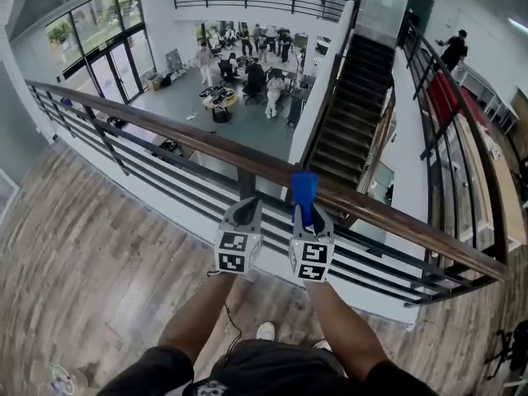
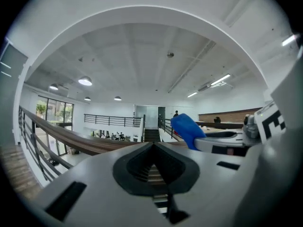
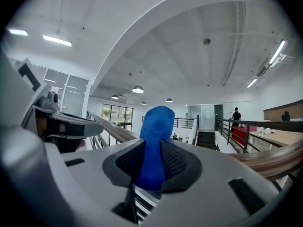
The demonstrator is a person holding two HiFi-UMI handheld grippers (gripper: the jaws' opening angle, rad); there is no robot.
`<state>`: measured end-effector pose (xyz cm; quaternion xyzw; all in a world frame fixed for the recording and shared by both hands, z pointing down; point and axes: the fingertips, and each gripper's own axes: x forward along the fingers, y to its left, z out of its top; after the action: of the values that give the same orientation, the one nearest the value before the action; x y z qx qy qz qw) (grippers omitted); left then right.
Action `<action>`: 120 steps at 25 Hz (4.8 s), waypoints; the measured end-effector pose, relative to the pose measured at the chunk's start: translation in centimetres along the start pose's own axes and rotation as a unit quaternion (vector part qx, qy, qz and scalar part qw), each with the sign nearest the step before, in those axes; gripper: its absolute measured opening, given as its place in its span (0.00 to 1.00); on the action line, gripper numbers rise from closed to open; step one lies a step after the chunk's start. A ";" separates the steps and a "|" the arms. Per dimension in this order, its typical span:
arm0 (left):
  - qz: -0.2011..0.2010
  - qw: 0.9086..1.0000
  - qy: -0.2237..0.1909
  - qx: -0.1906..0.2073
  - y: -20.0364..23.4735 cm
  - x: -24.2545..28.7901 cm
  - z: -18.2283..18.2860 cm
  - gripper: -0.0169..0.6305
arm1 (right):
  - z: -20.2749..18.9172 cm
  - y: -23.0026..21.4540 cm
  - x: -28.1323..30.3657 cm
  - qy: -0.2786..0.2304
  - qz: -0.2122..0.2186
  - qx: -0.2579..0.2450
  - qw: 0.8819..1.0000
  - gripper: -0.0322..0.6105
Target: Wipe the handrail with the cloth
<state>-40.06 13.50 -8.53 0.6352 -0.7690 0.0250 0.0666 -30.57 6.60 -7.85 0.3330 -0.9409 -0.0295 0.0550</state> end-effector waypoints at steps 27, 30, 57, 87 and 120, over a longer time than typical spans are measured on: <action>0.030 0.998 0.028 0.037 7.6 3.4 2.1 0.03 | -1.2 1.8 15.5 0.151 -0.055 0.052 0.986 0.20; 0.019 0.999 0.030 0.036 6.0 3.9 1.9 0.03 | -1.7 -0.6 14.1 0.147 -0.063 0.065 0.985 0.20; -0.124 0.989 0.059 0.047 -19.7 12.8 1.7 0.03 | -5.2 -23.0 -1.7 0.155 -0.126 0.087 0.976 0.20; -0.305 0.945 0.090 0.071 -55.9 17.5 -0.4 0.03 | -10.3 -52.2 -23.3 0.149 -0.229 0.122 0.954 0.20; -0.426 0.893 0.111 0.096 -91.8 18.5 -4.0 0.03 | -16.8 -86.7 -49.0 0.153 -0.373 0.176 0.898 0.21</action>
<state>46.78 -21.57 -6.29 0.8986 -0.4058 0.1382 0.0938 63.34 -30.17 -3.23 0.6644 -0.7173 0.1696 0.1238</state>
